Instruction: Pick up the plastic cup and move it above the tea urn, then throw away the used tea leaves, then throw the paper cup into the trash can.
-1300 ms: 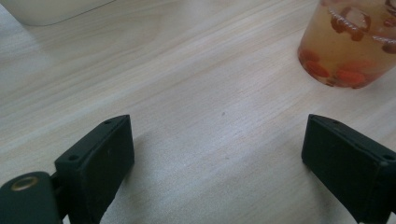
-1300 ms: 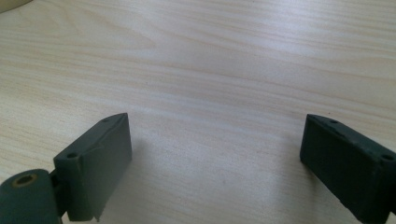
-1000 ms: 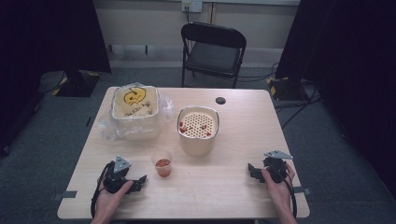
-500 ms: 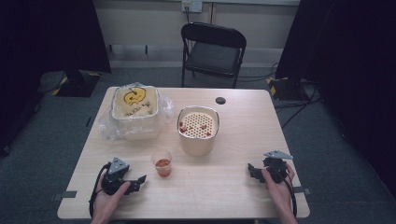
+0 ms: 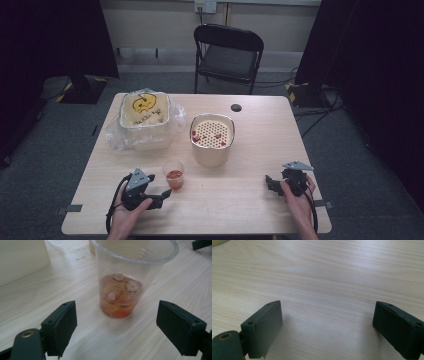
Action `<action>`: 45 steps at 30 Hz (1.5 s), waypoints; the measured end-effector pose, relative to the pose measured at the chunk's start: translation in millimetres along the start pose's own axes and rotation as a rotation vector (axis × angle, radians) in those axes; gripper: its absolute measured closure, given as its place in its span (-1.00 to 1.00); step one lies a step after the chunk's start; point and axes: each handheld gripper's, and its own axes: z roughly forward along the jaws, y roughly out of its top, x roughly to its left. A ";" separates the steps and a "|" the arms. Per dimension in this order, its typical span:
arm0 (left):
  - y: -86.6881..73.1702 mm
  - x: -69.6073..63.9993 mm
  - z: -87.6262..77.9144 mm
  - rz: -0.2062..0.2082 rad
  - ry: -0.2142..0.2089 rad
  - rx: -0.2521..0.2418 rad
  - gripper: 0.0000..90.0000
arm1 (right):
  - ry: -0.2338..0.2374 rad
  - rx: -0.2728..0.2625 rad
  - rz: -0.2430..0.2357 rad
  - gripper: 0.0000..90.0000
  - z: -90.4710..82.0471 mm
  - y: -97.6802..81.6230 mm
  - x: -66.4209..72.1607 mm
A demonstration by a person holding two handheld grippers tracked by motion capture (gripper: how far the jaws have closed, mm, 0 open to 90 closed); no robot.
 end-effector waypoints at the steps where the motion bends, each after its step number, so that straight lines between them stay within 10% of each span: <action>1: 1.3 -0.8 2.3 0.003 -0.003 0.001 -0.63 | 0.000 0.000 0.001 -0.82 0.0 0.0 0.1; 19: 23.3 0.2 44.8 0.039 -0.067 -0.013 -0.56 | 0.001 0.001 0.000 -0.82 0.1 0.2 -0.1; 28: 20.7 4.6 40.9 0.054 -0.053 -0.026 -0.15 | 0.001 0.001 0.000 -0.82 0.1 0.1 -0.1; 45: 56.7 12.6 12.0 0.085 -0.013 -0.082 -0.11 | 0.001 0.001 0.000 -0.82 0.1 0.1 -0.1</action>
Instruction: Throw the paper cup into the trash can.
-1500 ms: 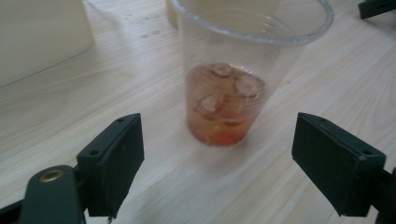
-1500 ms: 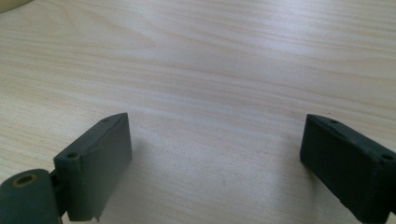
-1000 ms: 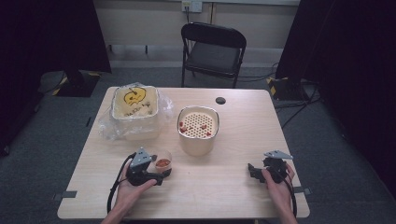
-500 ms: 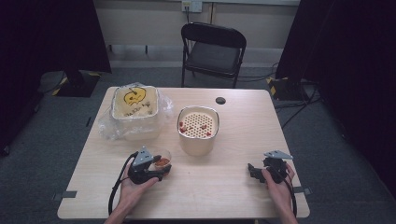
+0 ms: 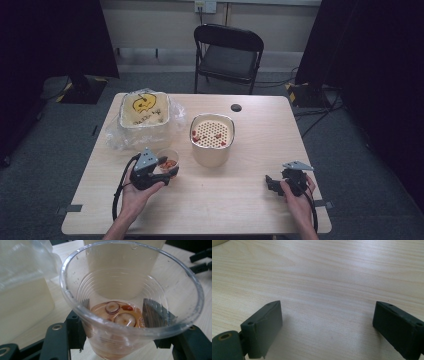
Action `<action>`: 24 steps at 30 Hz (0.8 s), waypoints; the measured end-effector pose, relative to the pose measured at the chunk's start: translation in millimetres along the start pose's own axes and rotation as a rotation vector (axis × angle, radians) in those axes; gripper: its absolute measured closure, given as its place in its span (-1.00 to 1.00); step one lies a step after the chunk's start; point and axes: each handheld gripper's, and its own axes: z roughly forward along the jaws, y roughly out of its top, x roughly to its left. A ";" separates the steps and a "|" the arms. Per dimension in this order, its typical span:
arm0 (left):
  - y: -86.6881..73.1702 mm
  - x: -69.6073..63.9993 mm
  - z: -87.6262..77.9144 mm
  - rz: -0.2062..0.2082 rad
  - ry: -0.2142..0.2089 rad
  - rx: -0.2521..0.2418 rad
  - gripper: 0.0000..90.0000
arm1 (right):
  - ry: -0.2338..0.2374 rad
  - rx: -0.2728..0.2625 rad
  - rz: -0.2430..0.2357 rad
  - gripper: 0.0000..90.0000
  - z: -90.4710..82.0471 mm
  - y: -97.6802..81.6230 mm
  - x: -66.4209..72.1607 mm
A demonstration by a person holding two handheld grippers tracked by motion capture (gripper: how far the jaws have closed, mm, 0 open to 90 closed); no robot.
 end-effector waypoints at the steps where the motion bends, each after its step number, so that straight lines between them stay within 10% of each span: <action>1: 2.9 0.5 -0.7 0.001 0.005 -0.001 -0.11 | -0.002 0.000 -0.001 -0.82 0.0 0.0 -0.1; 12: 39.3 9.5 -8.4 0.028 0.048 -0.008 -0.10 | 0.002 0.000 -0.005 -0.82 0.4 0.4 -0.5; 24: 98.2 8.3 -8.9 0.155 0.123 -0.006 -0.10 | 0.003 -0.001 -0.008 -0.82 0.5 0.4 -0.7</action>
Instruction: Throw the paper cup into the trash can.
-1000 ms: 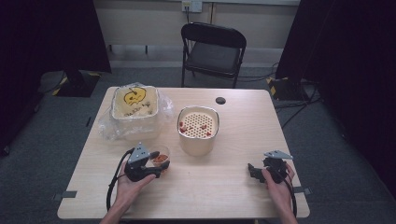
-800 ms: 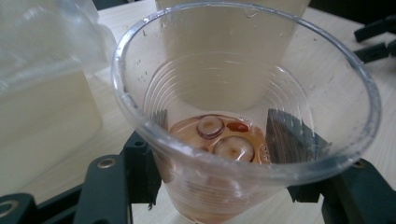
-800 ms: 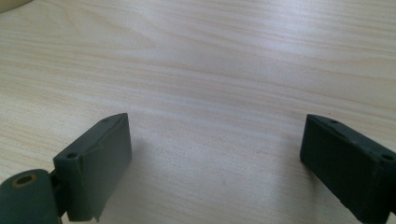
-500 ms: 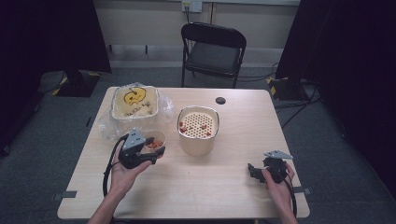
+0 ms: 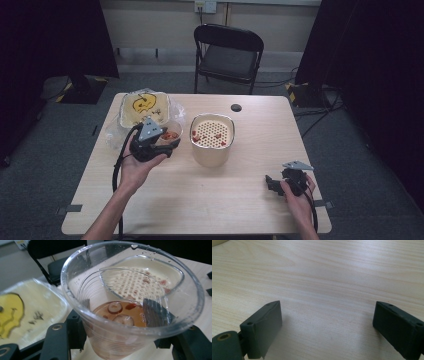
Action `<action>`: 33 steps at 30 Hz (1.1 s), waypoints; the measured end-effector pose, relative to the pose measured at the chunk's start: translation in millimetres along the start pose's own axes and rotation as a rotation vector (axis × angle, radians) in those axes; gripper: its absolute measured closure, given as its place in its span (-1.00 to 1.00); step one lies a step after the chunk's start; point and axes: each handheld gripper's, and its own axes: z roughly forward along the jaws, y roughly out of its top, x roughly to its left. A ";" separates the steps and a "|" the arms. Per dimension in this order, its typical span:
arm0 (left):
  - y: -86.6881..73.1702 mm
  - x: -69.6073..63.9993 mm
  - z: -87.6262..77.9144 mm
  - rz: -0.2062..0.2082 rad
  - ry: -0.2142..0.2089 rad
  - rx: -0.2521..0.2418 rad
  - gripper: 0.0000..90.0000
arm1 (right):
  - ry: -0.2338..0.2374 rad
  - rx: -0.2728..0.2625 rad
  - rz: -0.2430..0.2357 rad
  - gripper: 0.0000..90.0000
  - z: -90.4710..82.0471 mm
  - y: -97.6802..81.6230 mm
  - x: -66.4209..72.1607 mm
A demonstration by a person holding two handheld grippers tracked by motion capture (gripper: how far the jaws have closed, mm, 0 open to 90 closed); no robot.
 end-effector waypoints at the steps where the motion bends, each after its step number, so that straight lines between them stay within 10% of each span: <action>1: 4.8 1.0 0.6 0.017 0.011 0.008 -0.10 | 0.000 0.000 0.000 -0.82 0.0 0.0 0.0; 11: 44.7 10.5 22.8 0.122 0.089 0.068 -0.09 | 0.002 0.000 -0.002 -0.82 0.1 0.1 -0.2; 33: 80.2 -14.3 91.1 0.605 0.282 0.306 -0.08 | 0.003 0.000 -0.002 -0.83 0.1 0.2 -0.4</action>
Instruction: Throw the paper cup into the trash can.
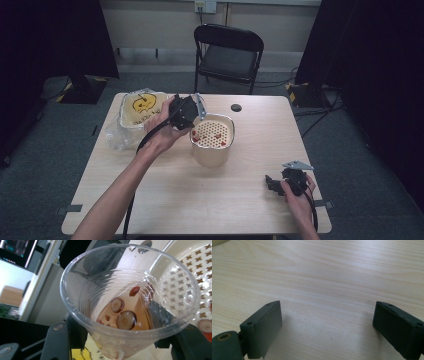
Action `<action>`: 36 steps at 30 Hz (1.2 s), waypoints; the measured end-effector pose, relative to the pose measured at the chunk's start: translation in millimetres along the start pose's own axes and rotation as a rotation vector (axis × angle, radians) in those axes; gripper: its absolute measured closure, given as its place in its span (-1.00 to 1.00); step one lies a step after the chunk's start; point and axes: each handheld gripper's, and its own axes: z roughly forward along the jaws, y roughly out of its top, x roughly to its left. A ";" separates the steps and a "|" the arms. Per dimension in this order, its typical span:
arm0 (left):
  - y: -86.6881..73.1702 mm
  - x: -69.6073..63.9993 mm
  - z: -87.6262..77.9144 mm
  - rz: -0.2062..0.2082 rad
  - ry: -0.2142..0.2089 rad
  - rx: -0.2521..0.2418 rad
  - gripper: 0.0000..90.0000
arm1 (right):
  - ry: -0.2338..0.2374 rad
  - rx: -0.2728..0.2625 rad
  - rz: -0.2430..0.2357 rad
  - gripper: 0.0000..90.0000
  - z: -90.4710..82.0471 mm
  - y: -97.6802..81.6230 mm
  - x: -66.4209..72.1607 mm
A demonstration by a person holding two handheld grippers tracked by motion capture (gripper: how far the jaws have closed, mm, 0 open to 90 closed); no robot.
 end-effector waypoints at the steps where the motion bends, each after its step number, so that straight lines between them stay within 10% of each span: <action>1: 2.3 -2.9 1.0 0.031 0.031 0.017 -0.08 | 0.000 0.000 0.000 -0.82 0.0 0.0 0.0; 36: 29.5 -32.0 8.4 0.712 0.363 0.185 -0.05 | 0.000 -0.001 -0.003 -0.83 0.3 0.1 -0.3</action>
